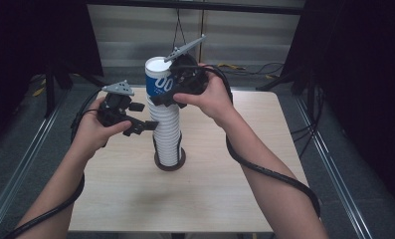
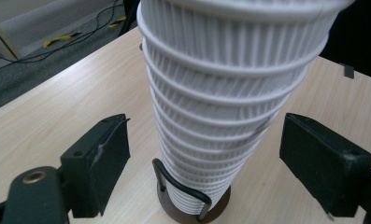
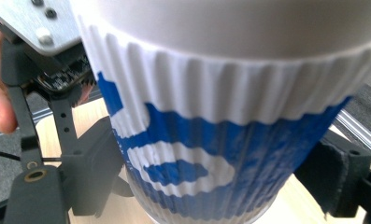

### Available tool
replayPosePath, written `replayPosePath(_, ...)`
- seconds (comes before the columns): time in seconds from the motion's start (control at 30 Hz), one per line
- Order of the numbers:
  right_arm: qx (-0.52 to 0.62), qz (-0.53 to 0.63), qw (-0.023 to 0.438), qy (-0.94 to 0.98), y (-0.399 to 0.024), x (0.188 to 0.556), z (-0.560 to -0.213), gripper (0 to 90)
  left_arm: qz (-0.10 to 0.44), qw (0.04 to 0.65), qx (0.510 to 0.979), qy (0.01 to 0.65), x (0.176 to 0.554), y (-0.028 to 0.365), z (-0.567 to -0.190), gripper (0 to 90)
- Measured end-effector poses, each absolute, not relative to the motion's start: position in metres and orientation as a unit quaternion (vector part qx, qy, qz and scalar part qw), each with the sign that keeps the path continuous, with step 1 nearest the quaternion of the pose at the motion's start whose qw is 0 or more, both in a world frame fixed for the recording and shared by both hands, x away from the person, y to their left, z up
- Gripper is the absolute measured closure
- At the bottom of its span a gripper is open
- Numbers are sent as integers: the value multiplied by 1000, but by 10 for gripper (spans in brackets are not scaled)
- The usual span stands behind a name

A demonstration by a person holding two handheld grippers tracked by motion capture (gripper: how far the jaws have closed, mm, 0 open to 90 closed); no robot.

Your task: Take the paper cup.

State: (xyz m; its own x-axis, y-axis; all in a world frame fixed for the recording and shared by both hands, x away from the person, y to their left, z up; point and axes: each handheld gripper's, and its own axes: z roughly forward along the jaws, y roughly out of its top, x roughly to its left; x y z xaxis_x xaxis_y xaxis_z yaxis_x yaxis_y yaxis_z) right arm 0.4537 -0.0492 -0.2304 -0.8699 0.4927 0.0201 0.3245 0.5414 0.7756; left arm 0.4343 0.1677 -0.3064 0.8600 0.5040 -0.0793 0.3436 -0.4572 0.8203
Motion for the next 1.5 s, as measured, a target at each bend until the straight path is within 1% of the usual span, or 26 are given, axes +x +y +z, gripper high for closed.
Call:
replayPosePath(0.17,235,416,100,873,-49,453,-230,151,87,467,845,246,435,164,-296,158)
replayPosePath(0.5,232,412,102,875,-49,453,-230,152,88,481,843,225,437,155,-289,158)
replayPosePath(0.63,234,415,100,873,-49,453,-230,153,93,483,841,225,438,152,-287,157)
replayPosePath(1.0,233,414,104,874,-49,453,-230,154,83,496,834,229,440,151,-289,150)
replayPosePath(1.27,230,413,109,875,-48,452,-229,162,94,493,836,221,440,153,-290,165)
replayPosePath(1.5,231,428,110,867,-50,451,-224,169,93,492,836,223,440,153,-290,177)
